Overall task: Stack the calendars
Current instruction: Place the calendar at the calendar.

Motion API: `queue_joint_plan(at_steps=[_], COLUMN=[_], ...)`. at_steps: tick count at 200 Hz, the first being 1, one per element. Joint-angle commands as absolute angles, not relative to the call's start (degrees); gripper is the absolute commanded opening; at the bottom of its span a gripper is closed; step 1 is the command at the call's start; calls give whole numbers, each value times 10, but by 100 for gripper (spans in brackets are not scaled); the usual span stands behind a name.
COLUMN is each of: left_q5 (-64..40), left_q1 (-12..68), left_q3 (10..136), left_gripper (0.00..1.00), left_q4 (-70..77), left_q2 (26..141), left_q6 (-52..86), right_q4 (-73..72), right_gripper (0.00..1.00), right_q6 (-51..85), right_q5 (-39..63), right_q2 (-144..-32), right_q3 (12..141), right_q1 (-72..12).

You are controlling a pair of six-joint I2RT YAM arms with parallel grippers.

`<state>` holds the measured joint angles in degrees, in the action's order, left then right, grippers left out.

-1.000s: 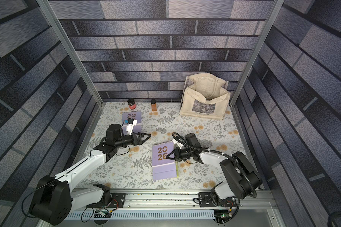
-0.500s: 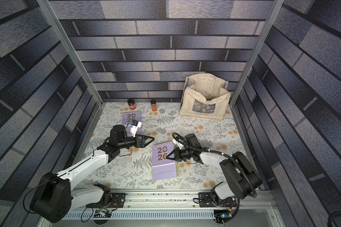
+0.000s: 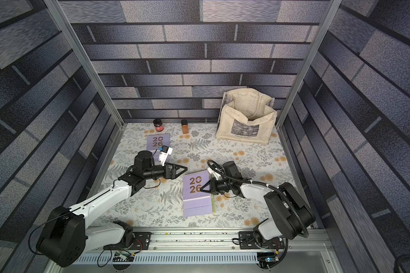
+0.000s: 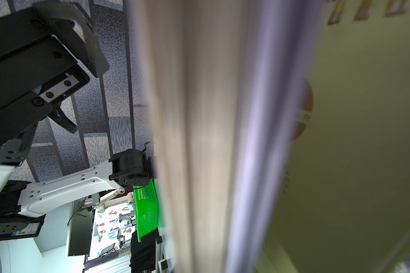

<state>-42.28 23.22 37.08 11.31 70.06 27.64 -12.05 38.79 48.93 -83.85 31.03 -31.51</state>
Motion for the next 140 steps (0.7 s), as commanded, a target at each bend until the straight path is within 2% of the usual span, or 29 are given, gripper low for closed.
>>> queue_joint_plan(at_steps=[1,140], left_q5=[-445,-474], left_q1=[239,280], left_q3=[366,371], left_gripper=[100,100], left_q4=[123,138], left_q2=[713,775], left_q6=[272,271], right_q4=[-114,-111], right_gripper=[0,0], right_q6=[385,386], right_q5=[440,432], right_q2=[-851,-854], right_q3=[299,284], right_q1=[-319,-308])
